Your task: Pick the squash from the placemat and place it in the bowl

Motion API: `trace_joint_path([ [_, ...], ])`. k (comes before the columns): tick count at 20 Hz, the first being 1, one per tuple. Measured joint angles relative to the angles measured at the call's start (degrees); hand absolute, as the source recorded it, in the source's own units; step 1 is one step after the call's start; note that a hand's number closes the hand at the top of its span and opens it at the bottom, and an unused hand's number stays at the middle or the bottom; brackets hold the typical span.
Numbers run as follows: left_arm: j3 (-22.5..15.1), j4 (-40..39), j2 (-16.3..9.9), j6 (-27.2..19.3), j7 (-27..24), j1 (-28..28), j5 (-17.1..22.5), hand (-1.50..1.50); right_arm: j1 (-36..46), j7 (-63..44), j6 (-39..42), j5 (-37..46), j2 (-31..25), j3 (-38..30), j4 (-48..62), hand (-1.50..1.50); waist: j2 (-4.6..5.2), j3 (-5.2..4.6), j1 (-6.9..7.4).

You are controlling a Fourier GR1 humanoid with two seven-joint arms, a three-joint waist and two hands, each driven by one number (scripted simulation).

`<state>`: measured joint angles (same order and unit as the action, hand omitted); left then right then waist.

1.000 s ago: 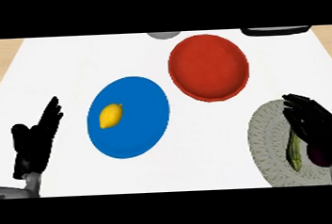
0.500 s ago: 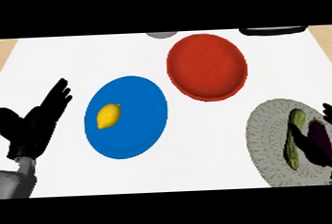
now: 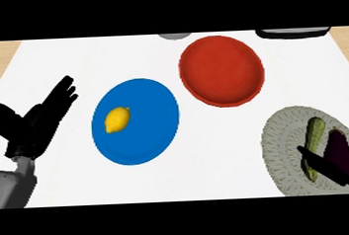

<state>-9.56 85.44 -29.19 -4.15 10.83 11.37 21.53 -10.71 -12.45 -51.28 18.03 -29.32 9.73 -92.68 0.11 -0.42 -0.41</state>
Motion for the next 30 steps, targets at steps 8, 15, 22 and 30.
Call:
trace_joint_path([
  [8, 0.51, -0.16, -0.5, 1.55, 1.41, 1.56, 0.57, 0.0, 3.57, -29.88, 18.12, 6.13, -11.16, 1.48, -7.6, -1.5, 0.06, -0.11, 1.08],
  [15, 0.72, -0.83, 0.46, 2.23, 1.14, 1.71, 0.06, 0.0, 15.64, -49.12, 35.46, 5.35, -14.75, 4.29, -12.22, -1.5, 0.03, 0.13, 1.67],
  [22, 1.31, -1.4, 1.01, 2.74, 1.2, 2.06, -0.57, 0.0, 23.42, -55.39, 43.81, 1.86, -13.68, 6.66, -9.99, -1.5, 0.0, 0.23, 1.45],
  [30, 1.85, -1.55, 2.23, 2.71, 1.17, 1.73, -1.61, 0.0, 27.0, -56.62, 49.05, -0.76, -12.32, 6.74, -5.87, -1.5, -0.07, 0.32, 0.95],
])
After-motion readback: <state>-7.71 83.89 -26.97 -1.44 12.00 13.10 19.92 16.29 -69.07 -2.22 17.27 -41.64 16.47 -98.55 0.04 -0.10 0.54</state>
